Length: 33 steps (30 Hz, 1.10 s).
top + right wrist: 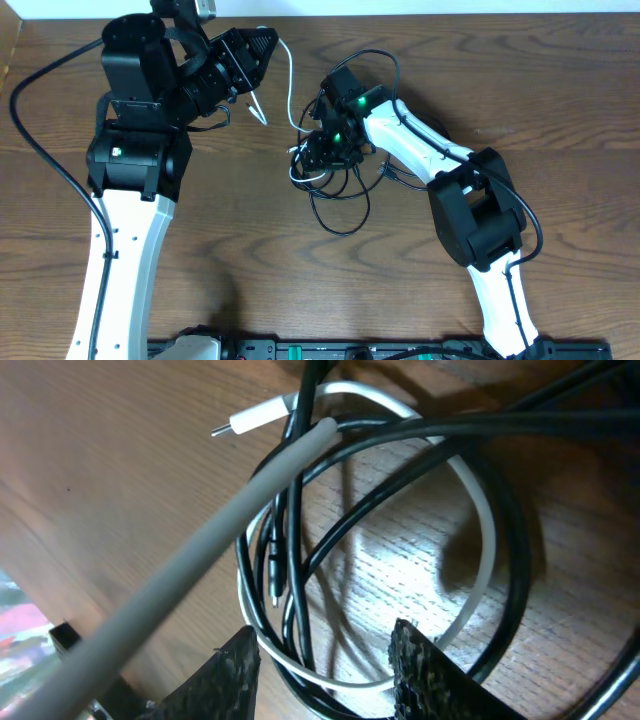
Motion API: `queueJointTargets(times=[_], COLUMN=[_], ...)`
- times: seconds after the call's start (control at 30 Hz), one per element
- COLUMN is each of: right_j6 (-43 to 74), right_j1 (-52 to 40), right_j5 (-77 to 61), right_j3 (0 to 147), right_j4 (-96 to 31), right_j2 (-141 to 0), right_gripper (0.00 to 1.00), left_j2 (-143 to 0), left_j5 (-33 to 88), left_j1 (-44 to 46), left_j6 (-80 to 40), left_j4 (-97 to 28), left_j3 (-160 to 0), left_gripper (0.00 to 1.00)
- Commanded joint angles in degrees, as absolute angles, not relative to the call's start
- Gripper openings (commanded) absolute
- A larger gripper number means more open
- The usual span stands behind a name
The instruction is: Untangle cables
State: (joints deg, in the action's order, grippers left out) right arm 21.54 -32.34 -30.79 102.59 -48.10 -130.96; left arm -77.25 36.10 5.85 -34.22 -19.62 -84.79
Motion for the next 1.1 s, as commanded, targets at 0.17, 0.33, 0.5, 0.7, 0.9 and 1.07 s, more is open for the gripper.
queueJointTargets(times=[0.17,0.33,0.5,0.7,0.9,1.07], right_j6=[20.1,20.1,20.2,22.9,23.8,23.8], right_j1=[-28.9,-27.8,-28.8,-30.9,-31.2,-30.3], right_j5=[-35.6,-35.6,-34.4,-32.1,-29.4,-29.5], right_j3=[105.1,105.1,104.2,104.1,104.1,104.2], right_j4=[-47.8,-49.7,-50.5,-50.3,-50.5,-50.7], right_j2=[-129.7,-127.8,-128.4,-131.1,-131.5,-131.5], right_gripper=[0.44,0.45,0.45,0.38,0.36,0.33], left_j2=[-77.1,-77.1,-77.1,-77.1,-77.1,-77.1], left_j5=[36.6,36.6,36.4,36.4,36.4,36.4], left_j1=[5.8,5.8,5.8,5.8,5.8,5.8], left_j6=[-33.0,-33.0,-33.0,-33.1,-33.3,-33.2], left_j4=[-19.7,-19.7,-19.6,-19.6,-19.6,-19.6], left_j3=[-86.2,-86.2,-86.2,-86.2,-86.2,-86.2], left_gripper=[0.07,0.07,0.08,0.07,0.07,0.08])
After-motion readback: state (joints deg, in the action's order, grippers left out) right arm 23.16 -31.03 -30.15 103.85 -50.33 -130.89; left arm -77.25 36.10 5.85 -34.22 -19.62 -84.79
